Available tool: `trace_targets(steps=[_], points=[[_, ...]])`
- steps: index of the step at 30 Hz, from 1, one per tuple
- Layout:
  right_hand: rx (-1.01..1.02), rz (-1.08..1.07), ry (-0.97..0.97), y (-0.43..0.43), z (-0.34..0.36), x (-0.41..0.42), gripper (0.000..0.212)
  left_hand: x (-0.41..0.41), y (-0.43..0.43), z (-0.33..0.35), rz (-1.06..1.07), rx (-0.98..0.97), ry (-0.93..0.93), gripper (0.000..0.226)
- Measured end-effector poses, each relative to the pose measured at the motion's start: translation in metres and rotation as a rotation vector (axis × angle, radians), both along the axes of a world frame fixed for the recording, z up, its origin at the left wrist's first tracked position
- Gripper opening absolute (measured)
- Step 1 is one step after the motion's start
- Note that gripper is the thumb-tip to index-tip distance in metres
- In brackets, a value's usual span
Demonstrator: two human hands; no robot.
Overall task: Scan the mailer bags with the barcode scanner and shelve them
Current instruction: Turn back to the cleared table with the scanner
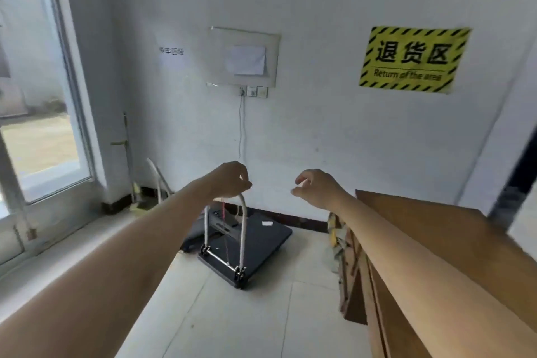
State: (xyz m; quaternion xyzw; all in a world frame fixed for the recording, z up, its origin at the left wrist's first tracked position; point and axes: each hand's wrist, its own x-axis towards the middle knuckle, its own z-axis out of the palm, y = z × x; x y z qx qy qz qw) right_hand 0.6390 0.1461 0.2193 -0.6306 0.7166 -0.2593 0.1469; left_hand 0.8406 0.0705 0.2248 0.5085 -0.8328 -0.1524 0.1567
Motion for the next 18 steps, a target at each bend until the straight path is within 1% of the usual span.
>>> trace_targets(steps=[4,8,11,15,18], points=[[0.029,-0.331,-0.01,0.014,-0.013,-0.073,0.037,-0.096,-0.062,-0.015,-0.294,0.048,0.049,0.023],[0.011,-0.688,-0.064,0.048,-0.014,-0.117,0.033,-0.187,-0.079,-0.022,-0.621,0.091,0.029,0.023],[0.037,-0.918,-0.087,0.082,-0.019,-0.135,0.029,-0.244,-0.07,-0.025,-0.841,0.125,0.02,0.027],[0.072,-1.184,-0.099,0.135,-0.025,-0.145,0.031,-0.301,-0.039,-0.028,-1.068,0.198,0.069,0.025],[0.06,-1.331,-0.122,0.176,-0.031,-0.153,0.029,-0.34,-0.008,-0.043,-1.208,0.218,0.019,0.029]])
